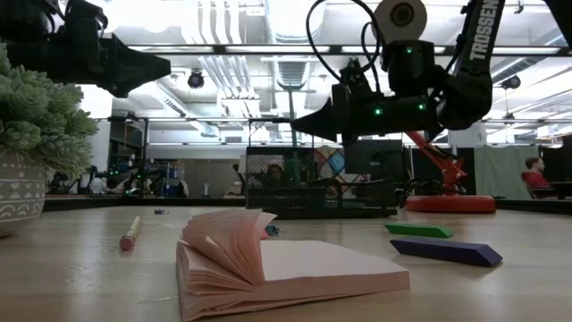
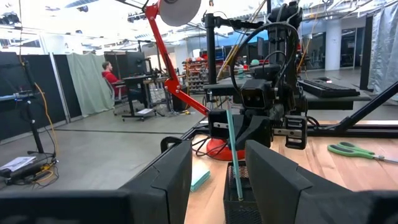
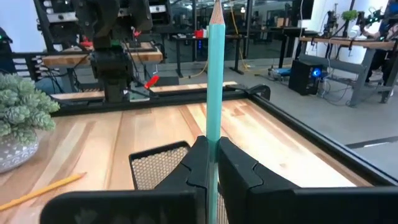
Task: Pick and place office supplies into organizer
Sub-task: Put the blue pencil into the black desk organizer
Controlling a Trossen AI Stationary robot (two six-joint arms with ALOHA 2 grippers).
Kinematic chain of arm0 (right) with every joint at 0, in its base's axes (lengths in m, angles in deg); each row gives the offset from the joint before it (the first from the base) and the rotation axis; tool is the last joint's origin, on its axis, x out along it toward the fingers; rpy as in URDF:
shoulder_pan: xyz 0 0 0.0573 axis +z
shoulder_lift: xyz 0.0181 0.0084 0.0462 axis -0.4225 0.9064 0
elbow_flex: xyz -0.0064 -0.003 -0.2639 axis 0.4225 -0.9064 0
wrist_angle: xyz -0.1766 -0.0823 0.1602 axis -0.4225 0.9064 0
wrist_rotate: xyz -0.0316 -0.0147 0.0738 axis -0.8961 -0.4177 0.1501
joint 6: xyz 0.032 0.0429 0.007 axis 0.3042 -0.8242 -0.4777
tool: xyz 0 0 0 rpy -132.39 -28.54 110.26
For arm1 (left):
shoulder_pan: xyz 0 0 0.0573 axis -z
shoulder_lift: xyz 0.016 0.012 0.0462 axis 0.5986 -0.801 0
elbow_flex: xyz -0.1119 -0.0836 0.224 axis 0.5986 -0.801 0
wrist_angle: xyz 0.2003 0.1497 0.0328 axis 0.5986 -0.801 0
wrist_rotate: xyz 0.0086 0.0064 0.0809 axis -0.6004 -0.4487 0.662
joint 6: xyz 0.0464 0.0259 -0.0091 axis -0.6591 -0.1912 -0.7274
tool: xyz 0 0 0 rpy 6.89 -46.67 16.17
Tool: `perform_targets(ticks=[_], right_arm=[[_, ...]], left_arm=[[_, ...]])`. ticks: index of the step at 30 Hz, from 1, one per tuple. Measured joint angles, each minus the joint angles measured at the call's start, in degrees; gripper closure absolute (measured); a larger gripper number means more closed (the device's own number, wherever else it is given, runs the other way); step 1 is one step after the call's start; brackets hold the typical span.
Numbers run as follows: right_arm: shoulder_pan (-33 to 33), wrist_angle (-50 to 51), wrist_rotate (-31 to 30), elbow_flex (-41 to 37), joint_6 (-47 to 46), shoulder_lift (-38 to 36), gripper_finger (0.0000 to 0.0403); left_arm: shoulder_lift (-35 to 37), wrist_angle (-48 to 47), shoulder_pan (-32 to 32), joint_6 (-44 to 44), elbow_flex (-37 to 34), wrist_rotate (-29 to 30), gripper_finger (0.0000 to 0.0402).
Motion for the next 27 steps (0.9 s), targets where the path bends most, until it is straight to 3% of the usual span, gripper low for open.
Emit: perform_targets(ticks=[27], right_arm=[[-0.1,5.3,0.0,0.0,-1.0,0.0,0.0390]], left_arm=[[0.0,0.0,0.0,0.0,0.0,0.0,0.0265]])
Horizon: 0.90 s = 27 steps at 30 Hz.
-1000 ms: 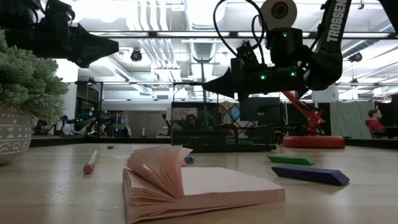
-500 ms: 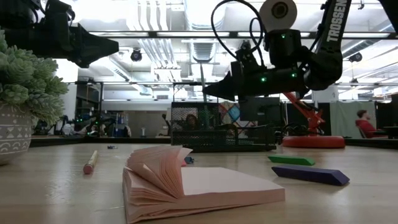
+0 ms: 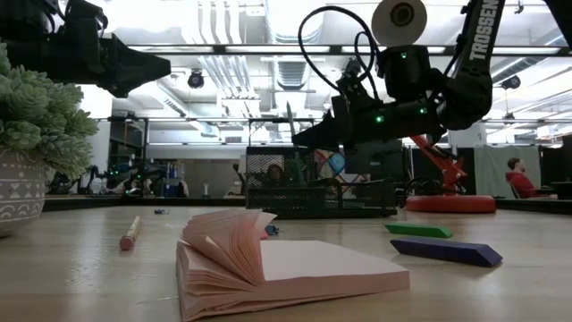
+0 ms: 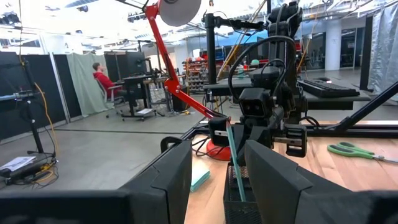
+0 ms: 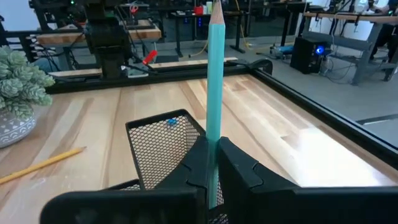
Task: Pick and place office supplies into organizer
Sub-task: Put the blue pencil into the black desk organizer
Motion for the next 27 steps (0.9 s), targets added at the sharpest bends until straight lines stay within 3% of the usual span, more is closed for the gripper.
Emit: perform_targets(ticks=[27], right_arm=[[-0.1,2.5,-0.5,0.5,-2.0,-0.1,0.0390]], left_arm=[[0.0,0.0,0.0,0.1,0.0,0.0,0.0265]])
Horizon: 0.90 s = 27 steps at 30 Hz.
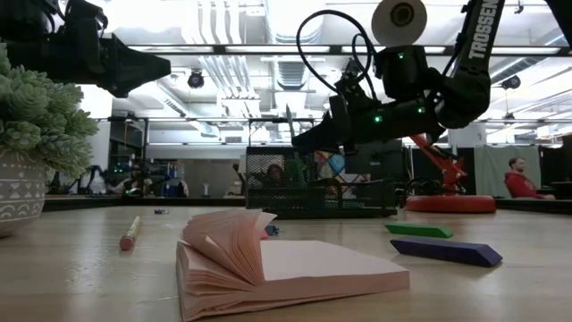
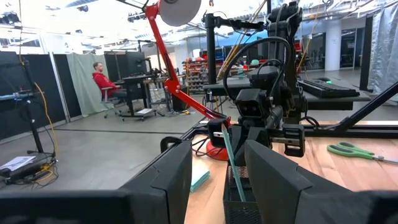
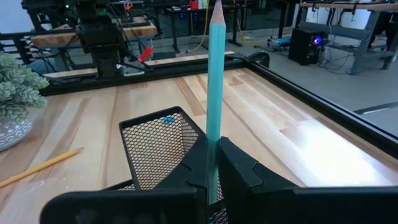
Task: Pick and place office supplies into organizer
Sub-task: Put the blue pencil into the black desk organizer, then put the yellow pencil into the black desk organizer
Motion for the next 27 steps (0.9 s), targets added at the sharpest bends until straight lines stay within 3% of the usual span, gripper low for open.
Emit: perform_targets(ticks=[9,20,27], right_arm=[[0.0,-0.1,0.0,0.0,-0.4,0.0,0.0386],[0.1,0.1,0.1,-0.1,-1.5,0.1,0.0303],[0.1,-0.4,0.2,-0.1,-1.5,0.1,0.0279]], left_arm=[[0.0,0.0,0.0,0.0,0.0,0.0,0.0265],[0.0,0.0,0.0,0.0,0.0,0.0,0.0265],[0.0,0.0,0.0,0.0,0.0,0.0,0.0265]])
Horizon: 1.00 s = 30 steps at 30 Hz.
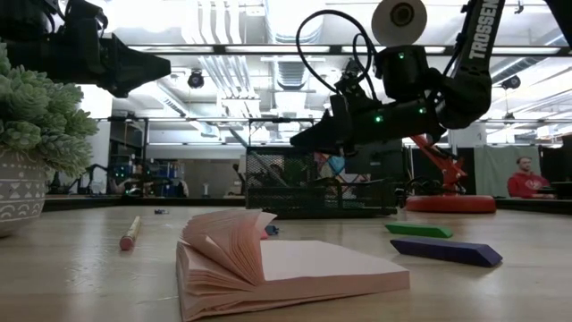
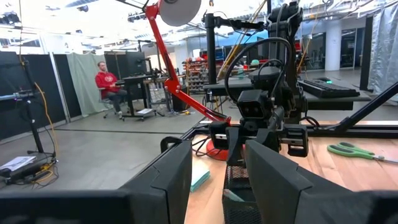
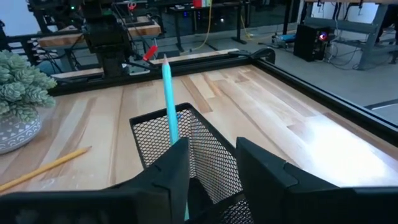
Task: Pick and place office supplies into organizer
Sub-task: Put the yellow pencil into the black desk organizer
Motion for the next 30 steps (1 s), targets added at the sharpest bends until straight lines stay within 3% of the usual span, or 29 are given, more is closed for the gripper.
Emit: perform_targets(ticks=[23,30], right_arm=[[0.0,-5.7,0.5,0.0,1.5,-0.6,0.0285],[-0.6,-5.6,1.8,-4.4,1.1,-7.6,0.0318]], left_arm=[[0.0,0.0,0.0,0.0,0.0,0.0,0.0265],[0.0,0.0,0.0,0.0,0.0,0.0,0.0265]])
